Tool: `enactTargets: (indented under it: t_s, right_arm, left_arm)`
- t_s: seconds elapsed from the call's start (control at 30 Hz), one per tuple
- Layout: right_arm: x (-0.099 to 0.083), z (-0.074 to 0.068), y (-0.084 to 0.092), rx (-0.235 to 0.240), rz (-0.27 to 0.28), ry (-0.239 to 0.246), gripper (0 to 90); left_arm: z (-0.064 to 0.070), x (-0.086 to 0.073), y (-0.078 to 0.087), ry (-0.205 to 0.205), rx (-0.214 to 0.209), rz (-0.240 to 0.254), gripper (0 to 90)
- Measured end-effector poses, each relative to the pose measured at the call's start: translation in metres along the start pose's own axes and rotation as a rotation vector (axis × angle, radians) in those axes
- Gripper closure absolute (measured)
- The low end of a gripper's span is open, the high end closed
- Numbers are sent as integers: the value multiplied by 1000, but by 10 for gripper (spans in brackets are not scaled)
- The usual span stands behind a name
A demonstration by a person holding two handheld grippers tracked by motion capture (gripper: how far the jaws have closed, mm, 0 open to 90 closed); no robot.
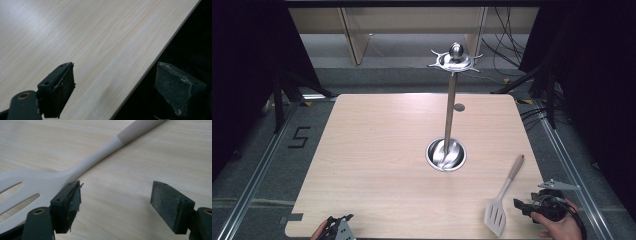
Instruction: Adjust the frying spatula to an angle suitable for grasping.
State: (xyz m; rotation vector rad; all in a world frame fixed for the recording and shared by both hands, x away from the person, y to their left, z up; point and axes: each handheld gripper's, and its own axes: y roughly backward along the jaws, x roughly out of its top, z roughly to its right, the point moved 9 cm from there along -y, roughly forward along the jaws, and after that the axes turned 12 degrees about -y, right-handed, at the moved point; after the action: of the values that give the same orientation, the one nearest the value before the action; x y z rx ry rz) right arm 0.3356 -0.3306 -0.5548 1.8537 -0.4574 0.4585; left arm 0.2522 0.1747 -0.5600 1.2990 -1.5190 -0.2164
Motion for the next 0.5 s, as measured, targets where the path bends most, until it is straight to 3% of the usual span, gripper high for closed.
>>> enactTargets:
  t_s: [0.07,0.13,0.2,0.27,0.3,0.33,0.37,0.4,0.5]
  right_arm:
    - [2,-1,-1,-7,8,-12,256]
    - [5,-2,-1,9,16,13,256]
    - [8,-4,-2,1,9,7,256]
    - [12,-7,-6,-5,1,-4,253]
    - [17,-8,-9,13,28,30,250]
    - [19,-11,-10,9,8,0,250]
    - [22,-10,-14,4,23,36,250]
    - [24,-13,-15,1,6,9,250]
    - [29,-15,-21,-11,-4,-3,253]
  left_arm:
    - [1,0,1,0,-6,1,152]
    - [1,0,1,4,-14,2,152]
    - [0,0,0,10,10,0,152]
    - [2,0,0,3,-17,-1,152]
    - [1,0,-1,-2,-11,-4,152]
    - [1,0,-1,-3,-4,-6,152]
    - [1,0,-1,-3,-4,-6,152]
    - [2,0,-1,0,1,-7,152]
    - [3,0,-2,-10,-15,-6,152]
